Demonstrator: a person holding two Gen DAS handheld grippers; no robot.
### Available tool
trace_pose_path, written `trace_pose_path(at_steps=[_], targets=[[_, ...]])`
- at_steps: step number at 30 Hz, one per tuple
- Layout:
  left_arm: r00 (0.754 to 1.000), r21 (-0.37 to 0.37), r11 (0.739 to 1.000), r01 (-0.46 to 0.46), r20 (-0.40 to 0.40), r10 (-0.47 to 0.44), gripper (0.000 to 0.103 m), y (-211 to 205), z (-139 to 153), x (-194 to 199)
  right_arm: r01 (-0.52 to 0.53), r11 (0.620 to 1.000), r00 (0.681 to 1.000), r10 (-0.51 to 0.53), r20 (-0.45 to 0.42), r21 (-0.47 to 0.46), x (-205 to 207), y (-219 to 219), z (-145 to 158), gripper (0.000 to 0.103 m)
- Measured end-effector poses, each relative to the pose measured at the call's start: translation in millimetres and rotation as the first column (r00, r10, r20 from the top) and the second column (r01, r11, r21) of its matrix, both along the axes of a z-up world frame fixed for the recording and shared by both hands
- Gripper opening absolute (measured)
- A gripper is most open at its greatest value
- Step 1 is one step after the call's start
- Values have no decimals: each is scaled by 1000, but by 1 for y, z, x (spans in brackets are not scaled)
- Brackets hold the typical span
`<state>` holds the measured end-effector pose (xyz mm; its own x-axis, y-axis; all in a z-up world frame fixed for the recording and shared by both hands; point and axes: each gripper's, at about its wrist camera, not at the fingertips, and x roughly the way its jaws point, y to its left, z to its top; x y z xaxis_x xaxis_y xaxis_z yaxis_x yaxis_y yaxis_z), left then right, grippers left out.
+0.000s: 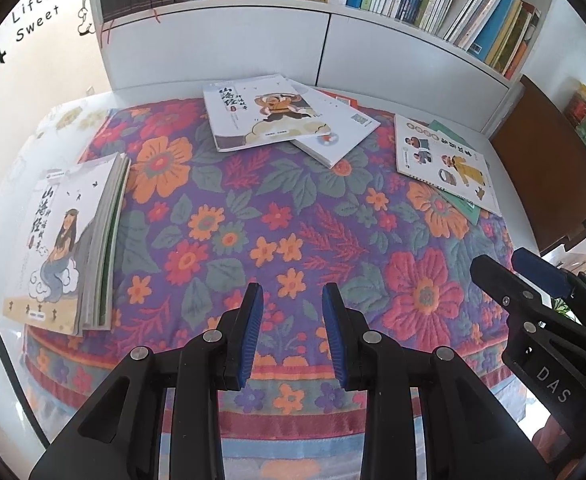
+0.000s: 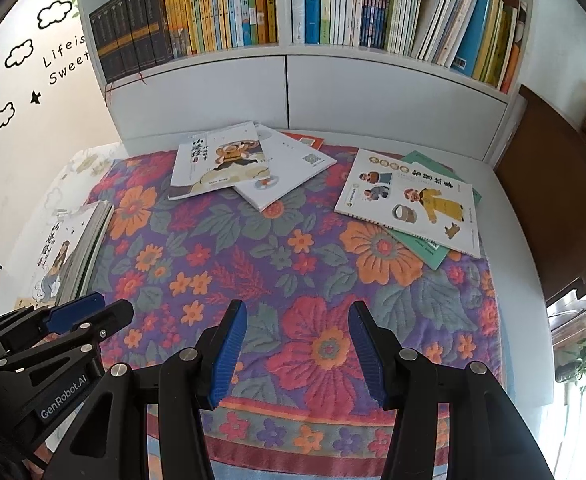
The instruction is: Organize books
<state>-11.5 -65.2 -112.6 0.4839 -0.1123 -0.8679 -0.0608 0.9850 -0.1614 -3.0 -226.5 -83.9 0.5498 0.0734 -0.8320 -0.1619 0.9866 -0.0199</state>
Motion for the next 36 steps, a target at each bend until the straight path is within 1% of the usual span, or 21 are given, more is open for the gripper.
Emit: trace_pose_path(at_steps=[11, 14, 17, 20, 23, 24, 26, 29, 31, 33, 34, 35, 36], targets=[[1000, 7, 1000, 22, -10, -21, 28, -3, -5, 1, 28, 1000, 1000, -28, -2, -3, -2, -2, -3, 51], [999, 20, 999, 31, -10, -31, 28, -3, -9, 2, 34, 999, 999, -35, -10, -14, 0, -4, -7, 51], [999, 41, 998, 46, -14, -46, 28, -5, -13, 8, 44, 999, 999, -44, 2, -33, 0, -6, -11, 51], [998, 42, 998, 52, -39, -51, 28, -8, -25, 13, 61, 998, 998, -62, -5, -29, 3, -11, -22, 52], [995, 33, 999, 37, -90, -34, 28, -11, -48, 18, 81, 996, 997, -81, -6, -43, 7, -17, -39, 52], [993, 30, 999, 32, -111, -28, 28, -13, -58, 20, 87, 995, 996, -88, -19, -56, 9, -19, -49, 52], [992, 29, 999, 30, -126, -26, 28, -15, -68, 21, 97, 994, 995, -99, -30, -55, 11, -25, -61, 52], [994, 59, 998, 11, -112, -5, 28, -19, -81, 23, 122, 991, 992, -123, -26, -60, 13, -34, -74, 52], [995, 63, 998, -2, -99, 8, 28, -20, -92, 26, 139, 988, 990, -140, -15, -75, 15, -38, -85, 52], [996, 77, 997, -13, -86, 19, 28, -21, -104, 28, 140, 987, 990, -141, -5, -83, 17, -41, -101, 52], [997, 89, 996, -13, -78, 20, 29, -23, -110, 28, 138, 985, 990, -138, 8, -99, 17, -41, -110, 52], [1000, 109, 994, -21, -17, 23, 36, -25, -110, 24, 139, 984, 990, -138, 16, -109, 15, -41, -115, 52], [1000, 137, 990, -28, 13, 27, 58, -27, -110, 22, 138, 982, 990, -136, 24, -127, 13, -41, -125, 52]])
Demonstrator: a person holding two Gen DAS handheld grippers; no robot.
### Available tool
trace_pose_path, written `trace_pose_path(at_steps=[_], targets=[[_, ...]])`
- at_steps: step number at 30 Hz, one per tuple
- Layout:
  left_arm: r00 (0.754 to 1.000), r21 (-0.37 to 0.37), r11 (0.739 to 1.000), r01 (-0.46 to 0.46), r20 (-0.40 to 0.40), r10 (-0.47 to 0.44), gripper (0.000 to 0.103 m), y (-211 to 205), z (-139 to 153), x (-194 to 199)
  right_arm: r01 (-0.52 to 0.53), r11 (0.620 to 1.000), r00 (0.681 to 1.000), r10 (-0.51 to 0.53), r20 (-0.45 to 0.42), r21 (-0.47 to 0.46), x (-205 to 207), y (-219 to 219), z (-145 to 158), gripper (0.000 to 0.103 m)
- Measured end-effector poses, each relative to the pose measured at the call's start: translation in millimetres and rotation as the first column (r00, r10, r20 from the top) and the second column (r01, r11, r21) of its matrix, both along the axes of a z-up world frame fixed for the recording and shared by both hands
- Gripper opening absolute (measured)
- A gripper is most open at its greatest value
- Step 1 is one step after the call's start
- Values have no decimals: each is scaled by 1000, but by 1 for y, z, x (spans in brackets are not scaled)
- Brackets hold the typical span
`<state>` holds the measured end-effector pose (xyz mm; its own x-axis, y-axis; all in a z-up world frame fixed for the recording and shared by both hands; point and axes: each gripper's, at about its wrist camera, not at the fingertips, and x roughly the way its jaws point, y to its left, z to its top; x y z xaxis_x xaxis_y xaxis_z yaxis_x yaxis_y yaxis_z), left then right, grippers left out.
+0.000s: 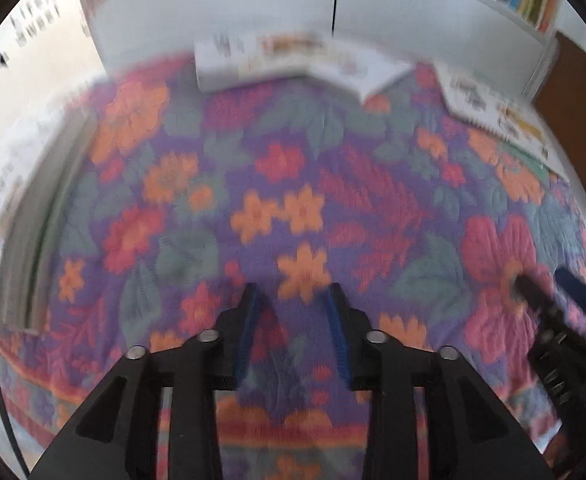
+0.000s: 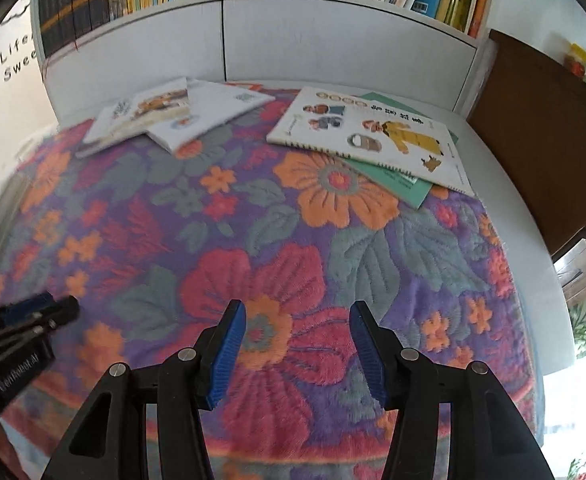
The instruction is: Organize books
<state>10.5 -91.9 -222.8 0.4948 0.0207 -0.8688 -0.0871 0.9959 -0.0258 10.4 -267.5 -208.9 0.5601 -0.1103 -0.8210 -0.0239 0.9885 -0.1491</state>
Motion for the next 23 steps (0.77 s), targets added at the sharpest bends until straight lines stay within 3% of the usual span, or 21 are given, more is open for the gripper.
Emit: trace_pose_path(at_steps=[1, 2, 3, 4, 6, 10, 23], targets=[[1000, 51, 999, -11, 13, 10, 72, -2, -3, -1, -7, 1000, 1000, 6, -8, -13, -1, 1, -7, 53], [999, 97, 995, -37, 33, 34, 92, -2, -5, -3, -10, 1000, 999, 10, 31, -20, -7, 0, -10, 54], [997, 112, 992, -57, 49, 52, 103, 0, -7, -5, -3, 1000, 999, 5, 50, -30, -10, 0, -10, 67], [996, 88, 994, -71, 55, 66, 103, 6, -10, -7, -1, 999, 999, 3, 40, -46, -11, 0, -13, 90], [994, -33, 994, -103, 42, 104, 103, 23, -15, -7, 16, 999, 999, -13, 44, -47, -12, -5, -16, 103], [992, -17, 993, -118, 44, 119, 103, 22, -14, -4, 97, 988, 994, -103, 40, 117, -14, -23, -21, 103], [993, -33, 995, -95, 63, 97, 103, 24, -14, -5, 88, 992, 994, -94, 54, 94, -17, -19, -23, 103]])
